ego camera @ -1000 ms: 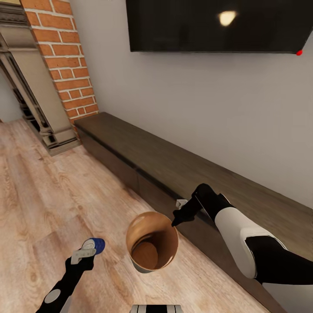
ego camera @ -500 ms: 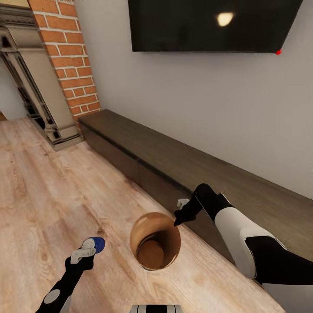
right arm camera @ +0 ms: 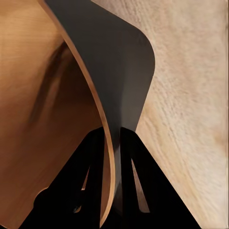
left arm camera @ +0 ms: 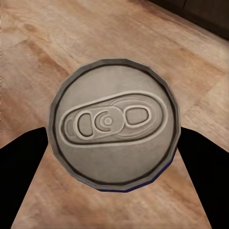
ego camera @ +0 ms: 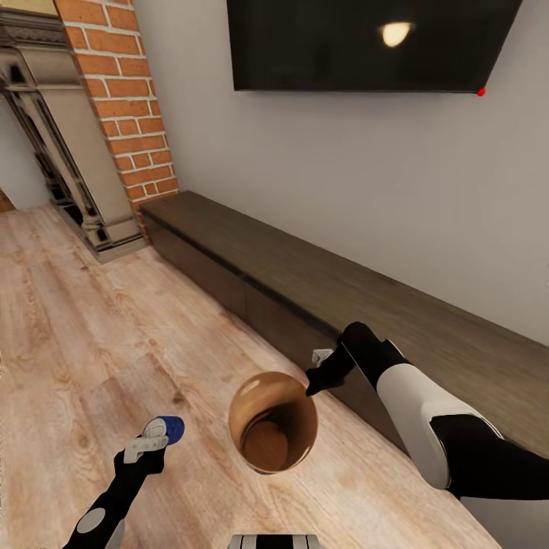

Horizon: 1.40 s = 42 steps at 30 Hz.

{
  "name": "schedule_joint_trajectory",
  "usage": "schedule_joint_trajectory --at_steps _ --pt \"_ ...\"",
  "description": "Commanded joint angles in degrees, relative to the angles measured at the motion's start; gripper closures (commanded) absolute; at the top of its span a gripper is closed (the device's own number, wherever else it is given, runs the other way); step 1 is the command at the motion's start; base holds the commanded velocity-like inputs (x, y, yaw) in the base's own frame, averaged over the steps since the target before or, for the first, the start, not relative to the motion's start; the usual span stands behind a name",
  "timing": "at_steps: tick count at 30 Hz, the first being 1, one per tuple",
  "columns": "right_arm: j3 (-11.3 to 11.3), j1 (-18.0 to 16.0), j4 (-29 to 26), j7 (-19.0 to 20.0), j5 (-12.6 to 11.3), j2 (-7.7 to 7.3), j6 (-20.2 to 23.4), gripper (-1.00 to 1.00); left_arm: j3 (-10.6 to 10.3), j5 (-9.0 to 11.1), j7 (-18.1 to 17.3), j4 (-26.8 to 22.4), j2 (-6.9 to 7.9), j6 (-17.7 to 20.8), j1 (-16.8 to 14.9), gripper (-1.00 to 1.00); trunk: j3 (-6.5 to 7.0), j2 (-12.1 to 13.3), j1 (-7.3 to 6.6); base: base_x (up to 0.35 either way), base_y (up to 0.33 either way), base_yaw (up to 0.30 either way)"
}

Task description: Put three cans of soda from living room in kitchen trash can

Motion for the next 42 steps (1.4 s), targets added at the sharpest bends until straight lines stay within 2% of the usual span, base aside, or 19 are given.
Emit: schedule_joint_trajectory --at_steps 1,8,23,25,29,32,38,41,42 --pt "-0.3 0.0 0.1 -0.7 -1.7 0.06 0.8 1.00 0.0 0.0 0.0 0.0 0.00 0.0 0.0 1.00 0.03 0.0 0.00 -0.001 0.000 0.130" --pt "-0.2 0.0 0.2 -3.2 -1.8 0.19 0.8 1.00 0.0 0.0 0.0 0.0 0.00 0.0 0.0 1.00 0.28 0.0 0.00 0.000 0.000 0.195" --pt "-0.2 0.1 0.2 -3.6 -1.8 0.35 0.8 1.00 0.5 0.2 0.1 0.1 0.23 1.2 0.0 1.00 0.88 0.0 0.00 0.001 0.000 0.224" --pt "-0.3 0.1 0.2 -3.6 -1.8 0.34 0.8 1.00 1.5 0.3 0.3 -0.4 0.67 2.3 -0.1 1.00 0.92 0.0 0.00 0.049 0.000 0.134" --pt "-0.3 0.1 0.2 -3.6 -1.8 0.29 0.8 1.00 4.8 0.5 0.4 -1.3 2.50 3.9 -0.4 1.00 0.96 0.0 0.00 0.133 0.000 0.052" --pt "-0.4 0.2 0.2 -3.6 -1.8 0.26 0.8 1.00 6.8 0.6 0.6 -3.2 3.38 7.6 -0.8 1.00 0.97 0.0 0.00 0.200 0.030 0.015" --pt "-0.4 0.3 0.2 -3.7 -1.8 0.24 0.8 1.00 7.9 0.6 1.3 -3.2 3.55 9.2 -0.9 1.00 0.97 0.0 0.00 0.228 0.091 0.003" --pt "-0.3 0.3 0.2 -3.7 -1.8 0.30 0.8 1.00 10.7 0.7 1.1 -3.7 3.56 9.5 -0.9 1.00 0.97 0.0 0.00 0.239 0.186 0.000" --pt "-0.3 0.3 0.2 -3.7 -1.8 0.31 0.8 1.00 10.8 0.7 1.1 -3.8 3.55 9.5 -0.9 1.00 0.97 0.0 0.00 0.240 0.206 0.000"
